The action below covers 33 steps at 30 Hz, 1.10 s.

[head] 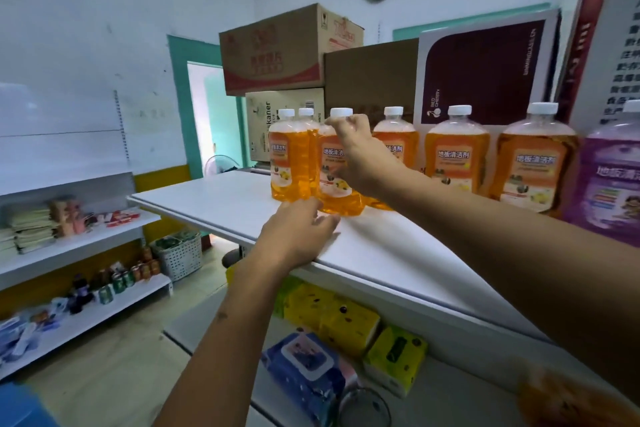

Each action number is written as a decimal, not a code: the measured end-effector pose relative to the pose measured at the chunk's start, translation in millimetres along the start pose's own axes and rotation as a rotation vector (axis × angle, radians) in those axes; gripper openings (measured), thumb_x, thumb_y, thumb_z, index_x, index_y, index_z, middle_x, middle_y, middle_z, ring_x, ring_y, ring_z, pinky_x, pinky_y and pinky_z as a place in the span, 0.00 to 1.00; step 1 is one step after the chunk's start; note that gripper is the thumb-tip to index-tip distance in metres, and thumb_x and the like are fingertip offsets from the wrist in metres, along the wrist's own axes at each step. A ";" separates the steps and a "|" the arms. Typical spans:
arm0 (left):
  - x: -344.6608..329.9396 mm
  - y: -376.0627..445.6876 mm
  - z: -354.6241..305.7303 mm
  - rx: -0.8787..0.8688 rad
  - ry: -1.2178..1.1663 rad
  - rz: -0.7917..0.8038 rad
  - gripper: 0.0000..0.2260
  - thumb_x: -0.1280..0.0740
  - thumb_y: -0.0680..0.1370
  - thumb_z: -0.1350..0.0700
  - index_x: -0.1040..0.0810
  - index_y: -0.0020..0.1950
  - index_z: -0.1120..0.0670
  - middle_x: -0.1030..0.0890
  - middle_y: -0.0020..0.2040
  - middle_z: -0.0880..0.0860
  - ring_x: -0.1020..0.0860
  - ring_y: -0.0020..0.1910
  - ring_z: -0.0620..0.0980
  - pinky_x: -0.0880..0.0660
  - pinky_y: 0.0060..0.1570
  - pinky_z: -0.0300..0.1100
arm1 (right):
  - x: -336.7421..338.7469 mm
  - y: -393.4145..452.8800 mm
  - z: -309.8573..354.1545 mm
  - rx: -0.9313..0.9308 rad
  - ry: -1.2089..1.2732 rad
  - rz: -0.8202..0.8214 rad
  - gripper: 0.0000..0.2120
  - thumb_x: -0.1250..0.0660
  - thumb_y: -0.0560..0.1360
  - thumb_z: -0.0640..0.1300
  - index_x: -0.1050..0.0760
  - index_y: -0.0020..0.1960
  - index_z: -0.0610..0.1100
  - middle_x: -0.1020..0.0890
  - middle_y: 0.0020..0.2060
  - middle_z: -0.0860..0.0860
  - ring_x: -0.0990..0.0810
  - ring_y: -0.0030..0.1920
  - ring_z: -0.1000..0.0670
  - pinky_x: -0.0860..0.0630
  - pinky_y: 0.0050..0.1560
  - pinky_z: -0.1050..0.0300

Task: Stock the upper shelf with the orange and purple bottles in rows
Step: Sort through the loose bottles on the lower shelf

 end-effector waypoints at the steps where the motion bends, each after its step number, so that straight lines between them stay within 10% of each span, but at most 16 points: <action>1: -1.6 0.1 0.5 -0.028 0.014 -0.002 0.19 0.42 0.81 0.39 0.25 0.66 0.47 0.23 0.66 0.49 0.26 0.63 0.51 0.27 0.61 0.55 | -2.0 2.0 0.2 -0.010 -0.017 -0.013 0.41 0.26 0.74 0.38 0.45 0.77 0.57 0.44 0.76 0.46 0.27 0.68 0.37 0.22 0.61 0.42; 13: 3.7 -8.7 -14.1 -0.147 0.011 -0.071 0.18 0.45 0.81 0.39 0.22 0.61 0.47 0.20 0.61 0.49 0.23 0.59 0.53 0.27 0.57 0.53 | -7.7 -18.2 20.2 -0.131 -0.149 0.059 0.45 0.34 0.78 0.33 0.57 0.80 0.60 0.63 0.80 0.44 0.19 0.57 0.43 0.18 0.45 0.58; 16: 18.9 -26.2 -17.5 -0.239 -0.169 -0.195 0.13 0.41 0.82 0.45 0.20 0.59 0.48 0.18 0.58 0.48 0.21 0.55 0.50 0.24 0.54 0.50 | 5.4 -35.9 41.3 -0.157 -0.091 0.121 0.45 0.34 0.78 0.36 0.58 0.80 0.61 0.67 0.79 0.46 0.30 0.71 0.37 0.21 0.61 0.48; 19: 26.1 -54.1 -20.4 -0.352 -0.536 -0.273 0.06 0.37 0.82 0.51 0.22 0.54 0.43 0.19 0.51 0.39 0.21 0.54 0.39 0.24 0.45 0.37 | 36.7 -75.7 69.2 -0.075 0.054 0.021 0.36 0.32 0.79 0.43 0.47 0.79 0.60 0.57 0.81 0.49 0.47 0.80 0.41 0.36 0.74 0.45; 22: 28.5 -92.0 -27.6 -0.408 -0.931 -0.378 0.07 0.38 0.82 0.52 0.21 0.55 0.46 0.17 0.46 0.40 0.20 0.50 0.39 0.26 0.43 0.29 | 75.2 -149.3 88.1 0.006 0.335 -0.186 0.26 0.33 0.79 0.45 0.35 0.76 0.54 0.40 0.78 0.50 0.41 0.78 0.50 0.35 0.74 0.50; 33: -78.4 -194.3 -148.4 -0.636 -1.422 0.047 0.11 0.42 0.81 0.56 0.22 0.58 0.51 0.18 0.45 0.51 0.19 0.45 0.58 0.24 0.50 0.54 | 137.7 -407.1 11.2 -0.446 0.562 -0.802 0.16 0.38 0.80 0.35 0.26 0.67 0.43 0.22 0.66 0.51 0.24 0.66 0.48 0.20 0.59 0.49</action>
Point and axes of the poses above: each hand's wrist, its own y-axis towards the middle knuckle, its own x-axis out of the back of the hand, z = x × y, the point moved 9 cm from there along y, towards the middle knuckle
